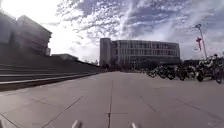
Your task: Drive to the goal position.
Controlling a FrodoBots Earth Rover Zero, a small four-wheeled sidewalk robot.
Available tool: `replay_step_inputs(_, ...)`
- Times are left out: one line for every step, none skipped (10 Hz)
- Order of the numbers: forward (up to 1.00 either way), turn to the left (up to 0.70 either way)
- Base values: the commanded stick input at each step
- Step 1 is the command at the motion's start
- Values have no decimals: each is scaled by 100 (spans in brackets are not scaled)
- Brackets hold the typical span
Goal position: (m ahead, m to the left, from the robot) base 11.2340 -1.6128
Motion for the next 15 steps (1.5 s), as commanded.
replay_step_inputs(70, 0)
replay_step_inputs(70, -4)
replay_step_inputs(70, -14)
replay_step_inputs(70, 0)
replay_step_inputs(70, 0)
replay_step_inputs(70, 0)
replay_step_inputs(70, 0)
replay_step_inputs(70, 0)
replay_step_inputs(70, 0)
replay_step_inputs(70, -6)
replay_step_inputs(70, -2)
replay_step_inputs(70, 0)
replay_step_inputs(70, 0)
replay_step_inputs(70, 0)
replay_step_inputs(70, 0)
